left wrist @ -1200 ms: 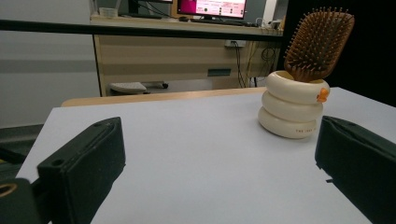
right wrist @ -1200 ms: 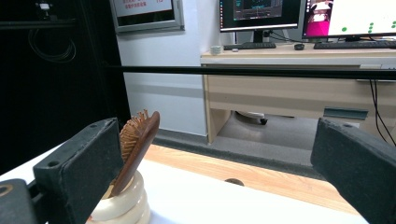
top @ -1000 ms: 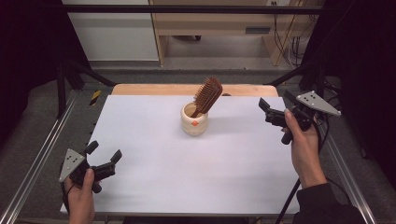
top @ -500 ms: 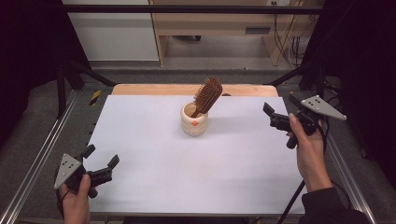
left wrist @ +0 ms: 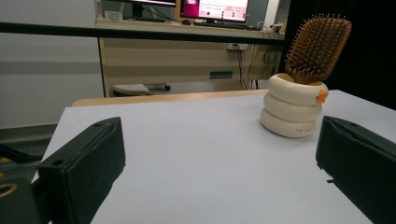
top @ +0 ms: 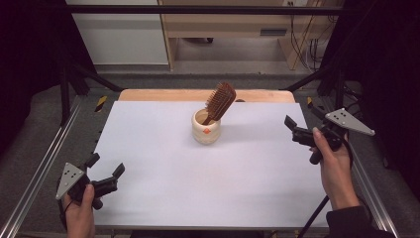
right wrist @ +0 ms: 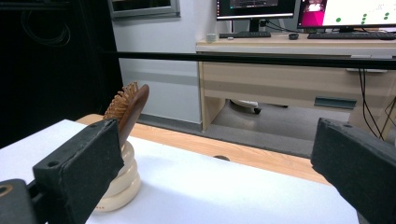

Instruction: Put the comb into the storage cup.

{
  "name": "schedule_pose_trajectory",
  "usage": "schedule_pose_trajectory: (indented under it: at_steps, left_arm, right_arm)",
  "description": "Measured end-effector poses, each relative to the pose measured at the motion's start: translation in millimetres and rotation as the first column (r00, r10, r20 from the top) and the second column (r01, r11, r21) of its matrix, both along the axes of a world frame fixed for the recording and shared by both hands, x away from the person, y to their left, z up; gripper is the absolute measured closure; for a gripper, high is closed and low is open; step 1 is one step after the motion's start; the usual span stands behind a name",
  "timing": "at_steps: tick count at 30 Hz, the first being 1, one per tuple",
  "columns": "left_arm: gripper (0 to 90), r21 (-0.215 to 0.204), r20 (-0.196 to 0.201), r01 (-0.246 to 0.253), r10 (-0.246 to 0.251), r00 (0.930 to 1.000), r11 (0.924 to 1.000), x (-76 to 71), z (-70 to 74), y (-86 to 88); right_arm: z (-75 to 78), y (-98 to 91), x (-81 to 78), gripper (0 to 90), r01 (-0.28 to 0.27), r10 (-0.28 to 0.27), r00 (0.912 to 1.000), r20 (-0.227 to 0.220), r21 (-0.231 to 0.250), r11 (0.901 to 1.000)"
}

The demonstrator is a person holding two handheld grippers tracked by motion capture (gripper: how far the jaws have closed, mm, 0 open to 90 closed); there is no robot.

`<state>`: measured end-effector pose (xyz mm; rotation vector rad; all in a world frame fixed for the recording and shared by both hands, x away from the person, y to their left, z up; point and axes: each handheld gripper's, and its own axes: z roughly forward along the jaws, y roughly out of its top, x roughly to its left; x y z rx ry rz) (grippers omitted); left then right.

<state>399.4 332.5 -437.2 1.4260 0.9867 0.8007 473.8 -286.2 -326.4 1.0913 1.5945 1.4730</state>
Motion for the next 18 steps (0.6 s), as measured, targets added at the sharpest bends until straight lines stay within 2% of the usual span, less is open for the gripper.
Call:
schedule_pose_trajectory:
  at_steps: [18]
  left_arm:
    - [1.6, 0.0, 0.006, 0.005, -0.005, 1.0, 1.0, -0.3, 0.3, 0.2]
  right_arm:
    - [-24.7, -7.9, -15.1, 3.8, 0.002, -0.002, 0.9999, -0.014, -0.029, 0.9996]
